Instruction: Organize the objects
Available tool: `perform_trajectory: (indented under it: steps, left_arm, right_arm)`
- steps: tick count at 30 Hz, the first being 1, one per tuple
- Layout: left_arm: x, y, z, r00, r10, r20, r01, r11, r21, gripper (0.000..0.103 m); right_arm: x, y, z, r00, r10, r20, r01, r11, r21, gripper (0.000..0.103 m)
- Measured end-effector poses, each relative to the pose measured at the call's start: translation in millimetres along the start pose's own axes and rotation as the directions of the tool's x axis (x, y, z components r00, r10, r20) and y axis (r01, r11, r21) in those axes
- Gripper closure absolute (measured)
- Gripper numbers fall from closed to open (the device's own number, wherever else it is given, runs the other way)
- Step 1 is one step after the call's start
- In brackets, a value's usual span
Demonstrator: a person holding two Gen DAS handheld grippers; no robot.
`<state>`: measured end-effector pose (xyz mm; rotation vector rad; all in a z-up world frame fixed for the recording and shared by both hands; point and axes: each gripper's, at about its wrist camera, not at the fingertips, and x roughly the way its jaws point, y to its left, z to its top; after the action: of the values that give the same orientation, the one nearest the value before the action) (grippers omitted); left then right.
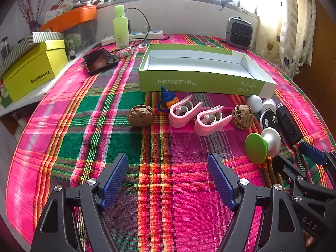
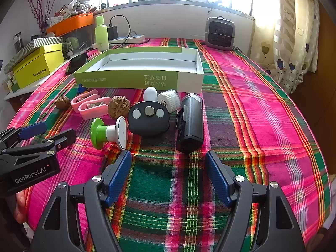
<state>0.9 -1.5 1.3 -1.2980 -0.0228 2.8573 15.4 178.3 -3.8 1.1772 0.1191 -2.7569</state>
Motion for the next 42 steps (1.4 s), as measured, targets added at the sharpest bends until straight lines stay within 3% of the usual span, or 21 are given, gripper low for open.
perform_trajectory:
  steps: [42]
  left_arm:
    - [5.9,0.0,-1.9,1.0,0.006,-0.013,-0.006,1.0,0.008,0.025]
  right_arm:
    - [2.4,3.7,2.5,1.0,-0.027,-0.011,0.028,0.999,0.026,0.03]
